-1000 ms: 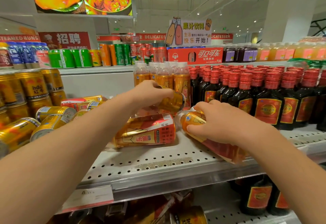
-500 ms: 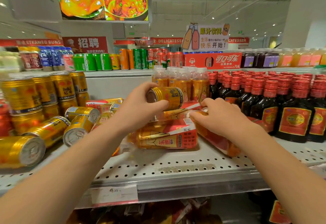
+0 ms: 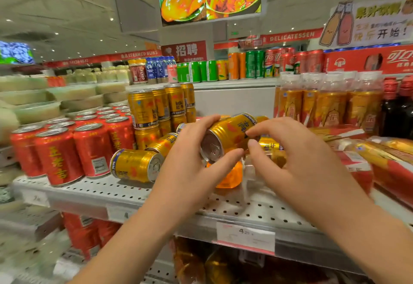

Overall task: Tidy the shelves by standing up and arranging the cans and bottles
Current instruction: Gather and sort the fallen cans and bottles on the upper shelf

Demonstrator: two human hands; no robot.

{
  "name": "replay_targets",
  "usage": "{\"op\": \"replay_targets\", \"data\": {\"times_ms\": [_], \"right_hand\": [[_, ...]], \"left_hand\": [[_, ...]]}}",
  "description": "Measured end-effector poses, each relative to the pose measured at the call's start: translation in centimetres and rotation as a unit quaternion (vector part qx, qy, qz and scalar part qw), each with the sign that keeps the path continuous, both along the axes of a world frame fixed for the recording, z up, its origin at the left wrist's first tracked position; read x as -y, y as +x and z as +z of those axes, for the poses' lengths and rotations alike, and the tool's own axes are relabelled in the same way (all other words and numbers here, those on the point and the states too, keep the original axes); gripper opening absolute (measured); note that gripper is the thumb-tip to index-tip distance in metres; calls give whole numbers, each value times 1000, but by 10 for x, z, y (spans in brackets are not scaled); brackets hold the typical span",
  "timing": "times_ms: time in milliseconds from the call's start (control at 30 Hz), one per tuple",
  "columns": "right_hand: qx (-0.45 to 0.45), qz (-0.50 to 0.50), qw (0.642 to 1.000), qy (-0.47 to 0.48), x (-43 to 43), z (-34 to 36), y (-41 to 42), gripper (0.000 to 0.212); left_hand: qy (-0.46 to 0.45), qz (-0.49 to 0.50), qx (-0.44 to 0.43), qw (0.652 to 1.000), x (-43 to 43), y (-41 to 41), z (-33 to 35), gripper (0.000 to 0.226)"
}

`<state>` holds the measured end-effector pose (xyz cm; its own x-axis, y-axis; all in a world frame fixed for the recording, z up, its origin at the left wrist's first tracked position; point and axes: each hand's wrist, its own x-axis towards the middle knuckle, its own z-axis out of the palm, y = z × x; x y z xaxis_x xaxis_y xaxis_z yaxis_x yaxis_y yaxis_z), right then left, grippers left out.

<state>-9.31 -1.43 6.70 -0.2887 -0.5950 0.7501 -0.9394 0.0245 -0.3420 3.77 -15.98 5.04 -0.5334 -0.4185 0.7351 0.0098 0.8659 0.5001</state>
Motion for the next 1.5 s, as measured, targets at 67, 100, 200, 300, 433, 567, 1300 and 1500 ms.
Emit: {"op": "replay_targets", "data": {"times_ms": [67, 100, 200, 300, 433, 567, 1300, 1500], "right_hand": [[6, 18, 1000, -11, 17, -7, 12, 19], [9, 22, 1000, -15, 24, -9, 17, 21], [12, 15, 1000, -16, 44, -15, 27, 27], [15, -22, 999, -32, 65, -23, 35, 27], [17, -81, 996, -35, 89, -39, 47, 28], [21, -125, 992, -9, 101, -29, 49, 29], [35, -276, 820, 499, 165, 44, 23, 67], [49, -252, 787, 561, 164, 41, 8, 99]], "left_hand": [[-9, 17, -1, 1000, 10, 22, -1, 56], [-12, 25, 5, 1000, 16, 33, -2, 56], [-47, 44, 33, 997, 36, 63, -5, 62], [-87, 28, 51, 995, 58, 85, -9, 65], [-126, -21, 62, 990, 79, 95, -24, 64], [-145, -46, 80, 985, 97, 98, -33, 64], [-146, -29, 106, 983, 104, 87, -43, 54], [-154, -15, 100, 983, 103, 83, -44, 49]]}}
